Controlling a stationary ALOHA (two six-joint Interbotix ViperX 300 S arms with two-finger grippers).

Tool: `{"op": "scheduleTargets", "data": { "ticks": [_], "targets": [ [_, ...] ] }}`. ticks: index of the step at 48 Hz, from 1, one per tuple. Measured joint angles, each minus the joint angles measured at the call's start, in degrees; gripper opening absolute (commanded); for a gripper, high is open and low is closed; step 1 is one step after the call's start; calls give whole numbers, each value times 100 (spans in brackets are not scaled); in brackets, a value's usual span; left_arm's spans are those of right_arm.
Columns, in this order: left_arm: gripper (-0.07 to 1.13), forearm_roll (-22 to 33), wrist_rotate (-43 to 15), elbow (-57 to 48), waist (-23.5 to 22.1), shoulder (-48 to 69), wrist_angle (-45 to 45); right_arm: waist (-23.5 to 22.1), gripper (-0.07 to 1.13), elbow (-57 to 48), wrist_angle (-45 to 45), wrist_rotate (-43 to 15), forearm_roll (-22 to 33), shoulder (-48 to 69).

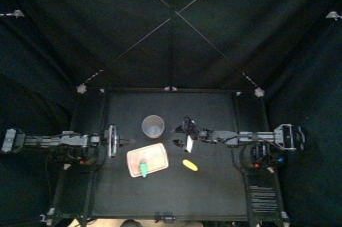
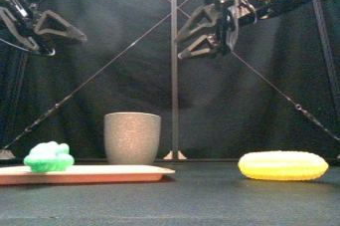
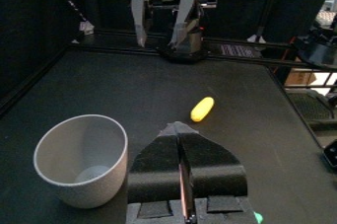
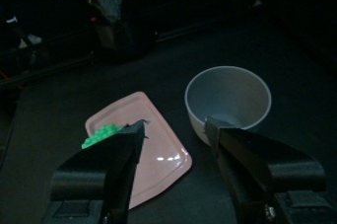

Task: Pick the green grapes then place it on the pink plate
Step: Drop green grapes on the pink plate and return to neutral

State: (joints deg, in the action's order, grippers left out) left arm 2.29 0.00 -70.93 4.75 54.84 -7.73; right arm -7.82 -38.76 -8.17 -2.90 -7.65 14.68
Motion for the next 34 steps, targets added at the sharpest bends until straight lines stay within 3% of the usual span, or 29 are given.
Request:
{"op": "scheduleTargets", "data": {
  "ticks": [8, 34],
  "targets": [
    [14, 9, 0, 9, 0, 0, -26, 70, 88, -360, -686, 26, 79, 123],
    [14, 9, 0, 9, 0, 0, -132, 246, 88, -554, -1055, 26, 281, 114]
  ]
}}
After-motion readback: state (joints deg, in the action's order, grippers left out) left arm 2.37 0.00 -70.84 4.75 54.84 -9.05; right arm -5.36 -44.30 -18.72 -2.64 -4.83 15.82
